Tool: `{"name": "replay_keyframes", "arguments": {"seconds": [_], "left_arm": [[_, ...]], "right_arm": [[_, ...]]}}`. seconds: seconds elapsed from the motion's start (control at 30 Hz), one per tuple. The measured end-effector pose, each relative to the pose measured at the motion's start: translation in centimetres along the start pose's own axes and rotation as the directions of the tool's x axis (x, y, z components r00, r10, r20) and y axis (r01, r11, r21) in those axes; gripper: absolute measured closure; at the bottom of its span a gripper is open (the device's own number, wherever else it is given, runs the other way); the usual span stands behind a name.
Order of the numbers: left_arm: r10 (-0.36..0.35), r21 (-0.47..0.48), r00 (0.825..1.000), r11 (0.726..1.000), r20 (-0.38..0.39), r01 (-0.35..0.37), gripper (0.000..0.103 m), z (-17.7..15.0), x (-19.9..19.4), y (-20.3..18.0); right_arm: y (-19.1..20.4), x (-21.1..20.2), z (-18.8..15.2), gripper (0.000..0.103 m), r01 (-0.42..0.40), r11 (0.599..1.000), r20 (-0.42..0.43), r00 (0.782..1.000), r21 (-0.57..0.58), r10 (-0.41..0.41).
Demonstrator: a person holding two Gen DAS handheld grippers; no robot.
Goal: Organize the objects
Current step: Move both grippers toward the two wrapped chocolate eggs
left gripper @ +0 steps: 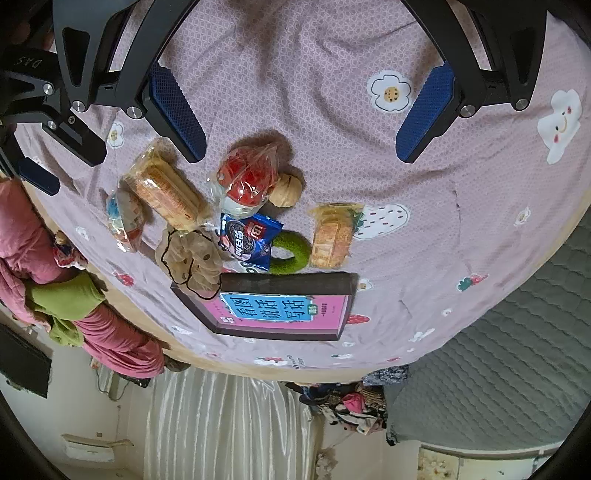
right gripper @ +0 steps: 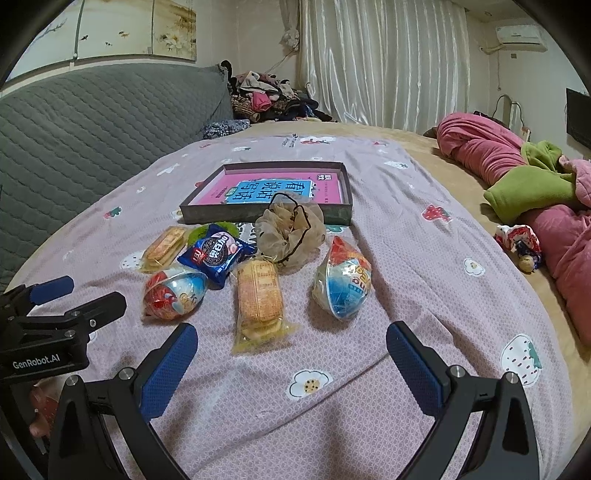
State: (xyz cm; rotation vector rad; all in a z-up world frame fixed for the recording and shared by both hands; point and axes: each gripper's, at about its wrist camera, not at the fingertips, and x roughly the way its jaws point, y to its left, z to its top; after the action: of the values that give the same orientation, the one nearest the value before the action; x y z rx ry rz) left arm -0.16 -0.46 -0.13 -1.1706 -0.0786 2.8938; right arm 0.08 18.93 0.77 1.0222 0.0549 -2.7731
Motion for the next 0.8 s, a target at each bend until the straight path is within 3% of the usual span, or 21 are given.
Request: {"name": "replay_keyframes", "arguments": {"seconds": [0.8], "left_arm": [[-0.017, -0.005, 1.000, 1.000, -0.009, 0.017, 0.001, -0.24, -0.27, -0.31]], "right_arm": [[0.08, -0.16, 0.11, 0.000, 0.012, 1.000, 0.006, 1.000, -0.017, -0.012]]}}
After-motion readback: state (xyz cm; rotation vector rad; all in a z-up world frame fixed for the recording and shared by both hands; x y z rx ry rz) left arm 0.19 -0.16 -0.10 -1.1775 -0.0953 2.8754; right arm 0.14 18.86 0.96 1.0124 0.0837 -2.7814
